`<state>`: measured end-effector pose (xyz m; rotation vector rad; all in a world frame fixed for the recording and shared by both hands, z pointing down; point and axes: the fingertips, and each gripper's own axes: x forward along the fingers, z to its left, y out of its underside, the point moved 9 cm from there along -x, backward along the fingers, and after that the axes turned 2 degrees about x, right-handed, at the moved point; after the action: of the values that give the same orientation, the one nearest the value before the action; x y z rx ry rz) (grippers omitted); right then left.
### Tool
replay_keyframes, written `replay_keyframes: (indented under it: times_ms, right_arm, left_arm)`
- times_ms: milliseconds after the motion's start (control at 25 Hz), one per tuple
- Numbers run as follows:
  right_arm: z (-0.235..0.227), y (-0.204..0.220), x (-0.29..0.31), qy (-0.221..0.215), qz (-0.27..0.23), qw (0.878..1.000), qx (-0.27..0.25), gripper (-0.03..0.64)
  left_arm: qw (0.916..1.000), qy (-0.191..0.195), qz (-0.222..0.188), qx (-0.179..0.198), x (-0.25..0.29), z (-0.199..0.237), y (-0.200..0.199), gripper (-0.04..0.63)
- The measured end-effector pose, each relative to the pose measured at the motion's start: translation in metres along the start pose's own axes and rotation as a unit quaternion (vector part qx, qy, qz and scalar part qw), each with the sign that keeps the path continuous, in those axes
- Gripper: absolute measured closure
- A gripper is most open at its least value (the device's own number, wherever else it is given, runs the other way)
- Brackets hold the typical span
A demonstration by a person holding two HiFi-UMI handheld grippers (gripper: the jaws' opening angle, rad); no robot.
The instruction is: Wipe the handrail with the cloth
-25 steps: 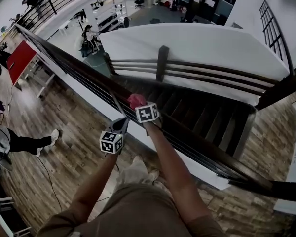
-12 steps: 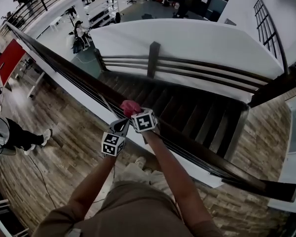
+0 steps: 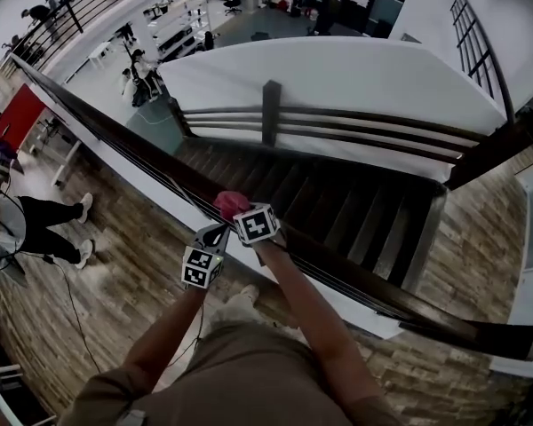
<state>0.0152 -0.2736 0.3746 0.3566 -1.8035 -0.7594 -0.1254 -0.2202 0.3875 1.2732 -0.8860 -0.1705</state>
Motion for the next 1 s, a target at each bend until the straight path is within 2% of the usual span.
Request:
replay_keyframes:
  times_ms: [400,680,1000]
  right_arm:
    - [-0.054,0.087,-0.100,-0.002,0.010,1.000,-0.029,0.515]
    - [-0.107,0.167,-0.177,0.006,0.007,0.999,-0.044,0.515]
    - [-0.132,0.211,-0.220,0.006,0.006,0.999,-0.036,0.515]
  left_arm:
    - [0.9999,0.002,-0.015,0.009,0.003,-0.129,-0.021,0.578]
    - [0.9992,0.018,-0.026,0.025,0.017,-0.234,-0.023,0.578]
    - [0.9993,0.025,-0.022,0.015,0.019,-0.315,-0.014,0.578]
